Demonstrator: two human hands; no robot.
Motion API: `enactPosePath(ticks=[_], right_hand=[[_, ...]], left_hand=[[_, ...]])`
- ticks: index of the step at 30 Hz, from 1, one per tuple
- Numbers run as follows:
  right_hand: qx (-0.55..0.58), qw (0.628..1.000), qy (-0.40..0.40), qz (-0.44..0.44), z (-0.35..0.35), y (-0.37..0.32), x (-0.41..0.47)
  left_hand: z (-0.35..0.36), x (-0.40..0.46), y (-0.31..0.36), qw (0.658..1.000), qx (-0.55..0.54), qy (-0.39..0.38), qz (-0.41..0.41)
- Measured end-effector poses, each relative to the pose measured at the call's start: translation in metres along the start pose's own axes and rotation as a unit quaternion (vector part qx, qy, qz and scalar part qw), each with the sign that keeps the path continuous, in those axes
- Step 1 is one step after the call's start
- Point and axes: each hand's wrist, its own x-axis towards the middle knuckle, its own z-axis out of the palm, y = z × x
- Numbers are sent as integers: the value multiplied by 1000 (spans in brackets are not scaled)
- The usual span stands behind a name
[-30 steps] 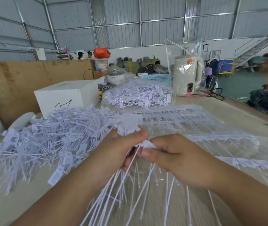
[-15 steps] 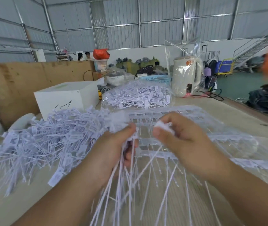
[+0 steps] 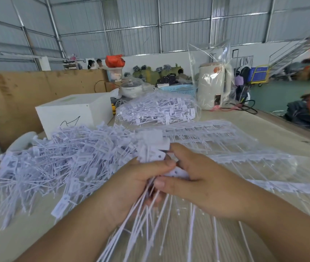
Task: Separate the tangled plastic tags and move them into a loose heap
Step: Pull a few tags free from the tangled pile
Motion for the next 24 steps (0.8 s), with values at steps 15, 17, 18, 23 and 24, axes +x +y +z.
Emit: enactPosePath(ticks=[15, 17, 18, 23, 24], right_hand=[[136, 945, 297, -15, -17, -1, 3], [158, 961, 228, -7, -15, -3, 1], [172, 967, 189, -1, -9, -4, 1], [161, 973, 164, 4, 9, 1, 7], [177, 969, 172, 16, 10, 2, 8]], left_hand=[[-19, 11, 7, 960, -247, 132, -19], [-20, 10, 5, 969, -204, 134, -36], [-17, 10, 1, 978, -161, 127, -45], [2, 10, -15, 996, -52, 63, 18], [3, 10, -14, 997, -50, 57, 19]])
